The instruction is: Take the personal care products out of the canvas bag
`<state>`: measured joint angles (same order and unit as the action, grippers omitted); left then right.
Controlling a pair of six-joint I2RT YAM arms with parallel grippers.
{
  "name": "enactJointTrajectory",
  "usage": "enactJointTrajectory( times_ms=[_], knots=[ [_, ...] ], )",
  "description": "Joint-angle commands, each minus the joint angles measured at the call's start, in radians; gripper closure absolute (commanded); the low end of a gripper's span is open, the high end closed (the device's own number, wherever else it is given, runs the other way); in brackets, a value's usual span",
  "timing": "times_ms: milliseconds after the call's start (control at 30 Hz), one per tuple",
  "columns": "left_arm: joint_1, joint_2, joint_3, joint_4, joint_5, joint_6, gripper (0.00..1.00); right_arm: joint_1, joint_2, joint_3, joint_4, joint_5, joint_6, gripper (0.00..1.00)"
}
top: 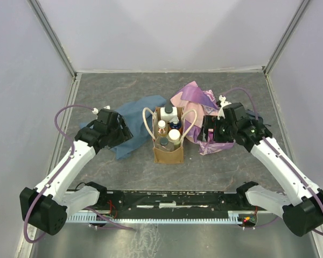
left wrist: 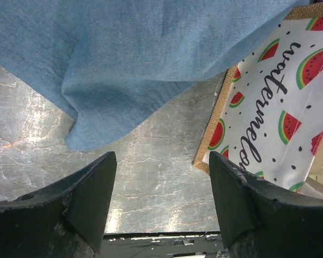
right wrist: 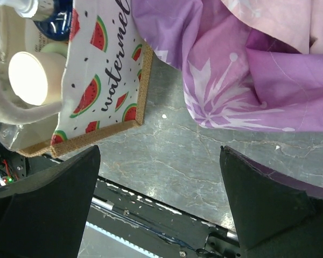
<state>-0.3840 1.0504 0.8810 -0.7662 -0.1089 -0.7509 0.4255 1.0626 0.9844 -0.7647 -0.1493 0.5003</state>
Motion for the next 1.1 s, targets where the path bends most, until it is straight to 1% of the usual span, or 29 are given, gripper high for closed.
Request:
enactJointTrajectory(
  times_ms=[0, 133, 267, 433, 567, 733, 800, 900, 933, 1033, 1067],
  knots=[
    [-0.005, -0.016, 0.006, 0.053, 0.009, -0.028, 0.24, 0.003, -0.008, -0.021, 0.025, 0.015, 0.004, 0.0],
    [-0.005, 0.008, 0.008, 0.054, 0.012, -0.021, 0.24, 0.003, 0.027, -0.007, -0.009, 0.084, 0.014, 0.0],
    [-0.005, 0.02, -0.001, 0.058, 0.016, -0.018, 0.24, 0.002, 0.092, 0.052, -0.097, 0.248, -0.013, 0.0],
    [-0.006, 0.023, -0.018, 0.065, 0.021, -0.019, 0.24, 0.002, 0.218, 0.132, -0.178, 0.304, -0.031, 0.01],
    [-0.005, 0.002, -0.028, 0.064, 0.017, -0.02, 0.24, -0.001, 0.219, 0.127, -0.181, 0.379, 0.0, 0.0],
    [-0.004, -0.012, -0.029, 0.045, 0.012, -0.008, 0.24, -0.04, 0.227, 0.157, -0.223, 0.503, -0.025, 0.0],
    [-0.005, -0.015, -0.034, 0.043, 0.011, -0.008, 0.24, -0.094, 0.225, 0.163, -0.218, 0.484, -0.032, 0.0],
    [-0.004, -0.019, -0.044, 0.047, 0.016, -0.014, 0.24, -0.221, 0.236, 0.15, -0.184, 0.394, -0.038, 0.0],
    [-0.005, -0.02, -0.047, 0.047, 0.021, -0.017, 0.24, -0.276, 0.255, 0.145, -0.164, 0.356, -0.047, 0.0],
    [-0.006, -0.035, -0.069, 0.047, 0.036, -0.026, 0.24, -0.441, 0.351, 0.154, -0.122, 0.334, -0.041, 0.0],
    [-0.005, -0.046, -0.082, 0.052, 0.037, -0.035, 0.24, -0.49, 0.391, 0.157, -0.094, 0.273, -0.032, 0.0]
  ],
)
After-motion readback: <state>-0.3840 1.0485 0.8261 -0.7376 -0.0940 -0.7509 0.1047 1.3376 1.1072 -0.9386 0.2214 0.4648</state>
